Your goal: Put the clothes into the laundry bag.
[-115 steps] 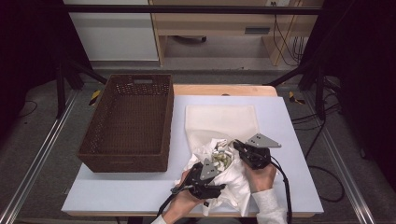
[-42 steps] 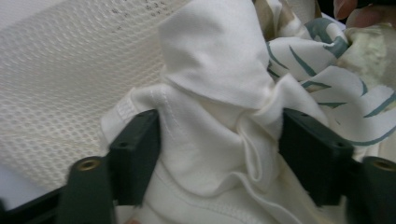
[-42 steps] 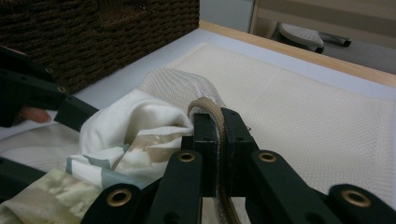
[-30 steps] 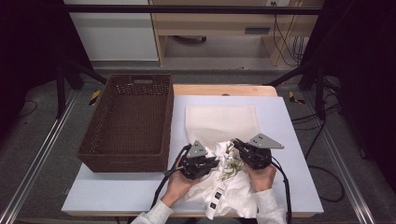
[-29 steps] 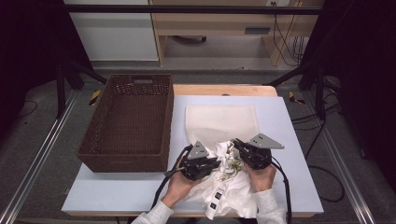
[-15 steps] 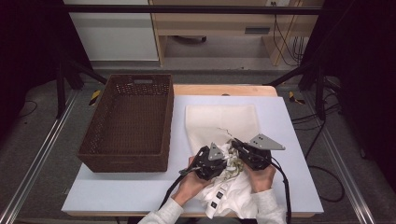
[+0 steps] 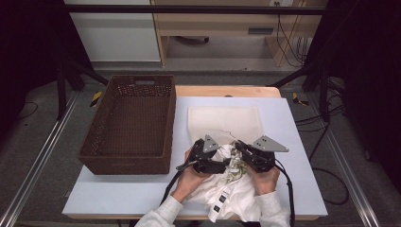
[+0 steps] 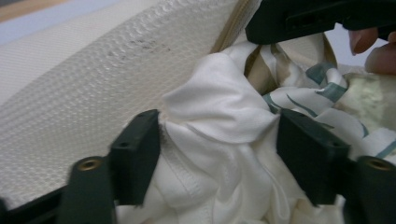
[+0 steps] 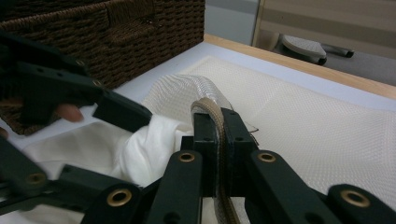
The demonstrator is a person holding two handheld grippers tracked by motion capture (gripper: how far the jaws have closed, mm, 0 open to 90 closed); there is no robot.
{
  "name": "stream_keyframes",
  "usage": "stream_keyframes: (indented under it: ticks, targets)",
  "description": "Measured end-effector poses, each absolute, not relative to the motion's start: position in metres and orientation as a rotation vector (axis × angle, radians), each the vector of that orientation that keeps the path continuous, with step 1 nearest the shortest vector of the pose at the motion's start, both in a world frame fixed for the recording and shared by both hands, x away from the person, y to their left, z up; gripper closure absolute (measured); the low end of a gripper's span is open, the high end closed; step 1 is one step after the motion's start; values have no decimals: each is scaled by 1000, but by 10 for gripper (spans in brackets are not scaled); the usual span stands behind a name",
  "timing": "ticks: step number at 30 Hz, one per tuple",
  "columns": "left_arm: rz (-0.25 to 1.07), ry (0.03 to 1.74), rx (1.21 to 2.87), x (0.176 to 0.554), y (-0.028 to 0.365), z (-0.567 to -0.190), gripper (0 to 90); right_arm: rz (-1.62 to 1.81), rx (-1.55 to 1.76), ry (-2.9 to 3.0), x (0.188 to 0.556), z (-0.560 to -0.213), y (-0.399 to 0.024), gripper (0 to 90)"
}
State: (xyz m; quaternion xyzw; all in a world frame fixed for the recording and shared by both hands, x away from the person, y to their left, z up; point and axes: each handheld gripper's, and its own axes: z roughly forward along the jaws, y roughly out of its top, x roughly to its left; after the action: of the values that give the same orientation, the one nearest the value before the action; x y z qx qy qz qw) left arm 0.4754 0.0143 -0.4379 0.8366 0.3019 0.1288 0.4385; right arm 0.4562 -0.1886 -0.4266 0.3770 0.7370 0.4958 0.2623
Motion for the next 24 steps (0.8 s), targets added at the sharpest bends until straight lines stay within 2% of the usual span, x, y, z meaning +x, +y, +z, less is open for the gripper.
stream_keyframes:
  ticks: [2,4,7,13,20,22,24]
  targets:
    - [327,752,2081,475,15,-439,567,1336,1020,1996,457,-427,-188,865]
    - [330,741,2078,472,15,-439,686,1337,1020,1995,457,-428,-188,865]
    - [354,689,2061,458,16,-435,750,1347,1019,1989,457,-427,-189,866]
    - [387,607,2072,435,6,-427,756,1385,1026,1973,456,-425,-190,866]
    - [410,715,2144,465,-11,-447,737,1421,987,1981,453,-422,-187,866]
    - [393,743,2127,470,-9,-449,711,1402,984,1994,453,-423,-186,865]
    - [403,750,2117,467,-6,-445,630,1388,993,1997,454,-424,-187,865]
